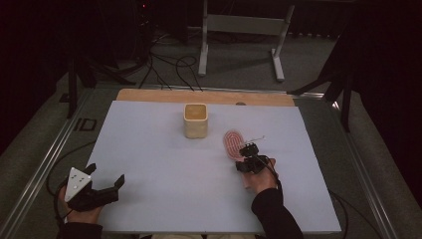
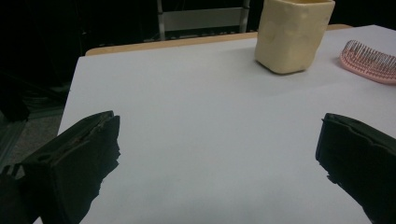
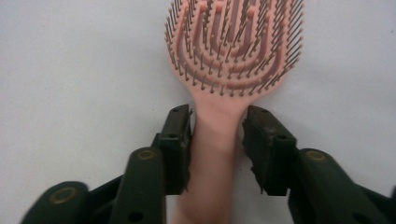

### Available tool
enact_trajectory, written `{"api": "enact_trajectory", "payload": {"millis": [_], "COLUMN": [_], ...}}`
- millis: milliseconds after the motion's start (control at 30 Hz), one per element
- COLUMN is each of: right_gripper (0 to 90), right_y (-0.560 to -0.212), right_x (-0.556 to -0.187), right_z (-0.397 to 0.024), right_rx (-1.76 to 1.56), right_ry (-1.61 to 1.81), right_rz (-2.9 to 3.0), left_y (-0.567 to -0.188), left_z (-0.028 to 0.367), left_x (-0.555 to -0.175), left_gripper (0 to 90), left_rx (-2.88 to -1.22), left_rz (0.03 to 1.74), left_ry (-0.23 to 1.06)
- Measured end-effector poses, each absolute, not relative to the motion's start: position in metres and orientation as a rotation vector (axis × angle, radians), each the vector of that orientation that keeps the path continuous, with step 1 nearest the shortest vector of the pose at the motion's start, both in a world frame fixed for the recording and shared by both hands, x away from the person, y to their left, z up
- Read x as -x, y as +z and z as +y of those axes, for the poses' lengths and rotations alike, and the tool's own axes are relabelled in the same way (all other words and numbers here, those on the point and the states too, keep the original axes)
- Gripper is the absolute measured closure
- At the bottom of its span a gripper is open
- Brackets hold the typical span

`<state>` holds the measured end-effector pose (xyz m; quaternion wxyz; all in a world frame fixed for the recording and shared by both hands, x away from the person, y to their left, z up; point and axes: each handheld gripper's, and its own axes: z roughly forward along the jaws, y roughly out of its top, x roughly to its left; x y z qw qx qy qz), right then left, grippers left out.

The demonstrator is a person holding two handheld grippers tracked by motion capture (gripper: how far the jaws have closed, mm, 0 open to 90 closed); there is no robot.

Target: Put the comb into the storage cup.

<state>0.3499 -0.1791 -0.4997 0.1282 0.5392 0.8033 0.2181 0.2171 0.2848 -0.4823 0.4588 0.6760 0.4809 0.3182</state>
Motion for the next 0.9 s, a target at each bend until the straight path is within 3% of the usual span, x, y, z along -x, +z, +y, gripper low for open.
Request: {"api": "enact_trajectory", "payload": {"millis": [367, 433, 900], "right_gripper": [65.1, 69.0, 69.6], "right_y": [-0.501, -0.501, -0.495], "right_x": [-0.354, -0.355, -0.354], "right_z": [-0.176, -0.177, -0.189], "right_rx": [-1.548, -1.549, -1.591], "right_ry": [0.569, 0.571, 0.763], "right_rz": [2.367, 2.371, 2.352], "left_y": [-0.483, -0.483, -0.485], "left_z": [0.282, 0.282, 0.282], "left_x": [-0.218, -0.218, -0.219], "left_gripper": [0.0, 0.0, 0.0], "left_rx": [-1.674, -1.676, -1.681], "left_rz": [1.184, 1.182, 1.188], "left_ry": [0.777, 0.776, 0.765]}}
